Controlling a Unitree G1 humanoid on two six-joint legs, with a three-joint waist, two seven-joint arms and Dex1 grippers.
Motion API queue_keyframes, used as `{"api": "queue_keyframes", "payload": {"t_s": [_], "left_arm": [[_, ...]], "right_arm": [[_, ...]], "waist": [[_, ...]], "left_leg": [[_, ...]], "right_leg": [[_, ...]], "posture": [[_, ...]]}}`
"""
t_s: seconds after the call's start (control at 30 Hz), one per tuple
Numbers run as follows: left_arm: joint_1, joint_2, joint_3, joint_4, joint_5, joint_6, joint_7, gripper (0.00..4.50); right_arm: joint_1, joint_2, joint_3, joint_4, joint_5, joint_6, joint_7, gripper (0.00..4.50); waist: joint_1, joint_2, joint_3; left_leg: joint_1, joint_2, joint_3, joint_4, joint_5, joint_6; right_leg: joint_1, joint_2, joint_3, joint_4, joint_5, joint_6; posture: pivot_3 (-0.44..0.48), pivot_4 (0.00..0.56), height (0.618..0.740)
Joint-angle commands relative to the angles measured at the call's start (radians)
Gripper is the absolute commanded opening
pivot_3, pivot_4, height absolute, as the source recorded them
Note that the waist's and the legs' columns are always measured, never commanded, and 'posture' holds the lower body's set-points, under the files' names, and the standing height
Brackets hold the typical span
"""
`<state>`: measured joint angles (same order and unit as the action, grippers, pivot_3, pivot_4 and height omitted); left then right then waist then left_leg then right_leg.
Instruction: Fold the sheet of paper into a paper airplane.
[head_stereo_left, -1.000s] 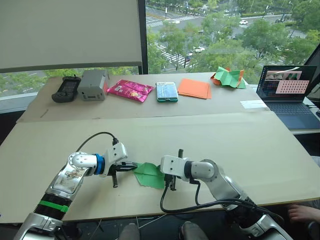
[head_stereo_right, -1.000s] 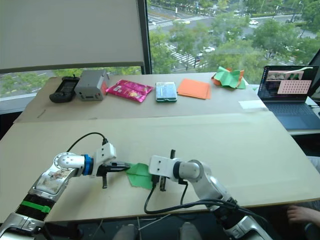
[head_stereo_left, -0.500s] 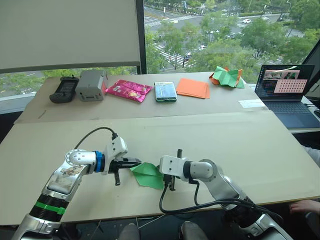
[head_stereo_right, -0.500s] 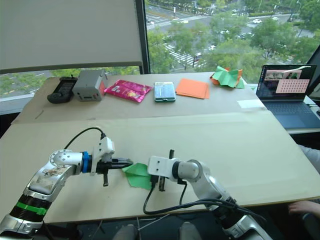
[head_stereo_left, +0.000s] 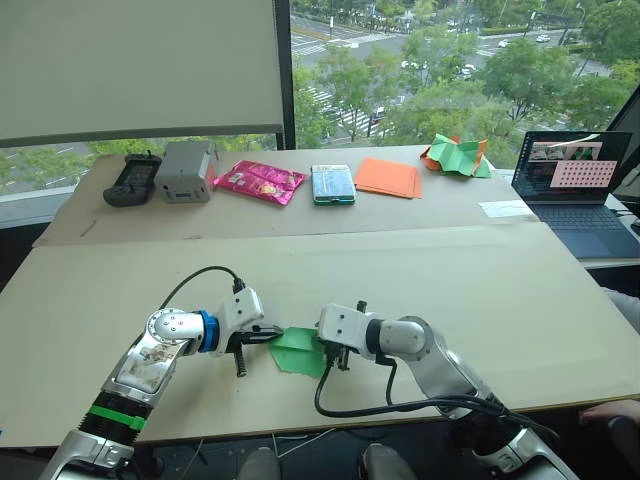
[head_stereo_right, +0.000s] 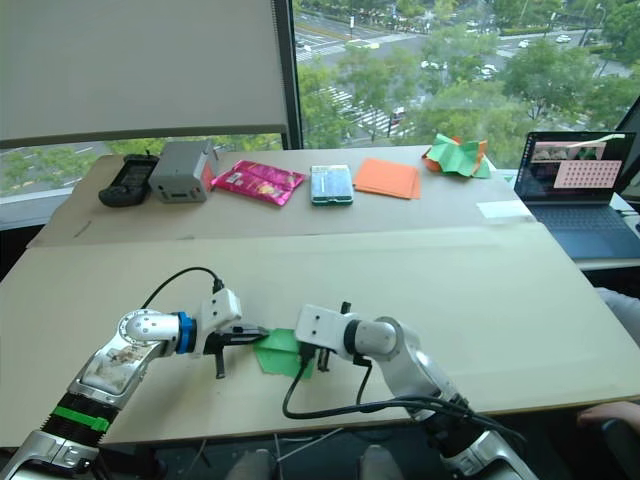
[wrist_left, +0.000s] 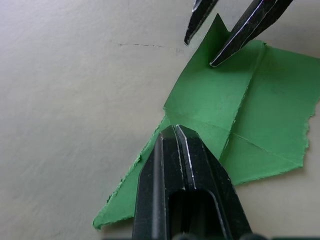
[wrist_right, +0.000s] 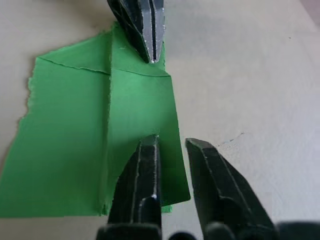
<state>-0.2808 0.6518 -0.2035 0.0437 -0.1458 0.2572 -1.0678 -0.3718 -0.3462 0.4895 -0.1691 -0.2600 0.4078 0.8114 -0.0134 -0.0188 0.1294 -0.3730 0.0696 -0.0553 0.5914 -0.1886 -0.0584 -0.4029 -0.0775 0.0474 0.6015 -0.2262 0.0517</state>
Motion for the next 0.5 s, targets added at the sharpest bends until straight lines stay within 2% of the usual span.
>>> {"api": "queue_keyframes", "payload": {"t_s": [0.03, 0.13, 0.27, 0.37, 0.5], "left_arm": [[0.024, 0.003, -0.037, 0.003, 0.026, -0.001, -0.01, 0.0], [0.034, 0.01, -0.038, -0.01, 0.028, -0.001, -0.013, 0.0], [0.04, 0.017, -0.045, -0.021, 0.035, 0.0, -0.016, 0.0], [0.047, 0.022, -0.048, -0.028, 0.038, 0.0, -0.016, 0.0], [0.055, 0.036, -0.051, -0.04, 0.04, -0.007, -0.023, 0.0]], "right_arm": [[-0.015, 0.027, -0.046, -0.091, 0.07, 0.04, 0.006, 2.58], [-0.03, 0.048, -0.04, -0.165, 0.122, 0.057, 0.03, 2.58], [-0.043, 0.053, -0.012, -0.126, 0.133, 0.039, 0.034, 2.58], [-0.049, 0.044, 0.0, -0.101, 0.154, 0.021, 0.057, 1.78], [-0.056, 0.058, 0.042, -0.037, 0.158, 0.02, 0.077, 0.36]], "waist": [[0.0, 0.0, 0.0], [-0.001, 0.001, 0.0], [-0.001, 0.001, 0.0], [0.0, 0.001, 0.0], [-0.002, 0.001, 0.0]], "left_leg": [[0.0, 0.0, 0.0, 0.0, 0.0, 0.0], [-0.001, 0.0, 0.0, 0.0, 0.0, 0.001], [0.0, 0.0, 0.0, 0.0, 0.0, 0.0], [-0.001, 0.0, 0.0, 0.0, 0.0, 0.0], [-0.001, 0.0, 0.0, 0.0, 0.0, 0.0]], "right_leg": [[0.0, 0.0, 0.0, 0.0, 0.0, 0.0], [-0.001, 0.0, 0.0, 0.0, 0.0, 0.0], [-0.001, 0.0, 0.0, 0.0, 0.0, 0.0], [0.0, 0.0, 0.0, -0.001, 0.0, 0.0], [-0.001, 0.0, 0.0, -0.001, 0.0, 0.0]], "posture": [[0.0, 0.15, 0.706], [0.0, 0.15, 0.706], [0.0, 0.15, 0.706], [0.0, 0.15, 0.706], [0.0, 0.15, 0.706]]}}
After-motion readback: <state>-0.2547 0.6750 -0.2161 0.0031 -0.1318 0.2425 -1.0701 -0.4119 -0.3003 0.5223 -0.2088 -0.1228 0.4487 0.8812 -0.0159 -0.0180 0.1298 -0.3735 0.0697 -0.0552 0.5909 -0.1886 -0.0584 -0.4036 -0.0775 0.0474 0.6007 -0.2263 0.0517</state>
